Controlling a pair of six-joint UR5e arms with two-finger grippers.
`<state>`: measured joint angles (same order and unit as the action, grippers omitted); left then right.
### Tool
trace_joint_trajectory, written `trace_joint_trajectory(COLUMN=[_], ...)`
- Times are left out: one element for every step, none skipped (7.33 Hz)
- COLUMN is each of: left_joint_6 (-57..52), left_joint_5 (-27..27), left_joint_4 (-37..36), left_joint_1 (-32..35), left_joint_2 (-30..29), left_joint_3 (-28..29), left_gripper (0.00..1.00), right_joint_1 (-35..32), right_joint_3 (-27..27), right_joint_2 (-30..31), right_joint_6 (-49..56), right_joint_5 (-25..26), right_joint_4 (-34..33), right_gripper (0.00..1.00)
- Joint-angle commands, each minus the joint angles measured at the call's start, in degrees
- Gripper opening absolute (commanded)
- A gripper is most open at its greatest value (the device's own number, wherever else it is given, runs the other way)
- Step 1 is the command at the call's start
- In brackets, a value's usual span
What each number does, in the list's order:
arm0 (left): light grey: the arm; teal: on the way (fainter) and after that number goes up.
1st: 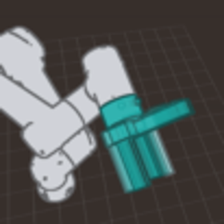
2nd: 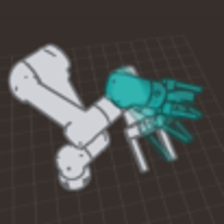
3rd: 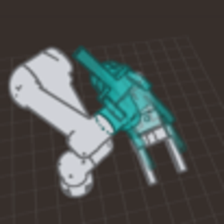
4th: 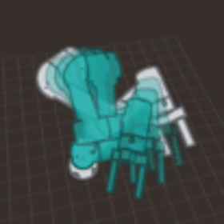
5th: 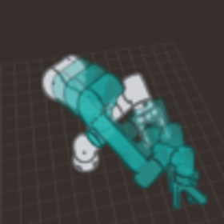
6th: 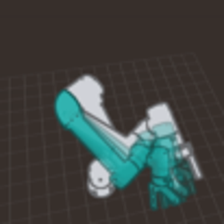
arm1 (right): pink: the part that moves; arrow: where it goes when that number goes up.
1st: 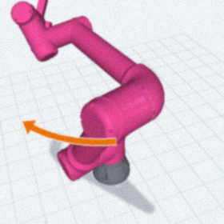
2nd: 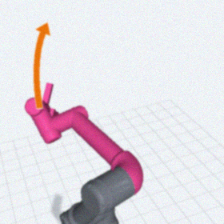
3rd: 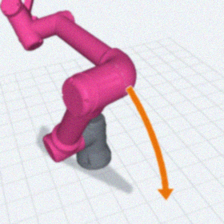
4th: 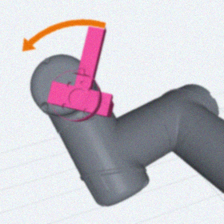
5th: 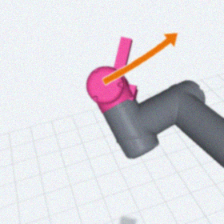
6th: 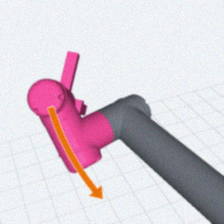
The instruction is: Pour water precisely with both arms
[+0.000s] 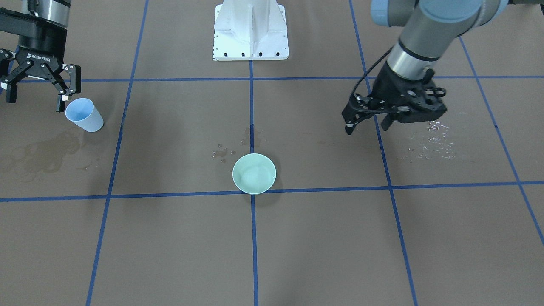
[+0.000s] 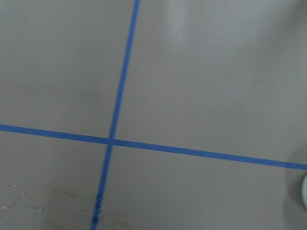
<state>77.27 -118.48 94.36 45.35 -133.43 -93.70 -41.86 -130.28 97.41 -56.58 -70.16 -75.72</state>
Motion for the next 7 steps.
trace_joint_trajectory(left_joint_6=[3.2,3.3,3.2,3.3,3.3,3.2,3.2], left_joint_5=[0.2,0.6,4.4,6.2,6.3,6.3,6.3], left_joint_4=[12.8,14.3,14.5,15.0,15.1,15.1,15.0], left_joint_1=[-1.9,-3.2,-5.8,-7.2,-8.1,-8.5,-9.0], left_joint_2=[-3.2,-4.3,-5.0,-5.3,-5.4,-5.5,-6.2], left_joint_3=[12.8,16.1,17.8,19.1,19.7,20.5,21.4], left_gripper=[1.0,1.0,1.0,1.0,1.0,1.0,0.98], right_joint_1=[-9.5,-13.6,-17.2,-21.3,-25.4,-28.6,-31.4], right_joint_3=[5.8,8.7,12.5,15.3,18.0,20.7,23.2], right_joint_2=[-5.0,-6.3,-8.3,-9.6,-10.0,-10.4,-10.7], right_joint_6=[8.9,13.1,16.2,19.7,24.9,28.3,30.0], right_joint_5=[-14.1,-19.5,-24.9,-31.1,-37.7,-42.9,-47.1], right_joint_4=[-0.4,-0.4,-0.4,-0.4,-0.5,-0.6,-0.7], right_gripper=[0.99,0.99,0.99,0.99,0.99,0.99,0.99])
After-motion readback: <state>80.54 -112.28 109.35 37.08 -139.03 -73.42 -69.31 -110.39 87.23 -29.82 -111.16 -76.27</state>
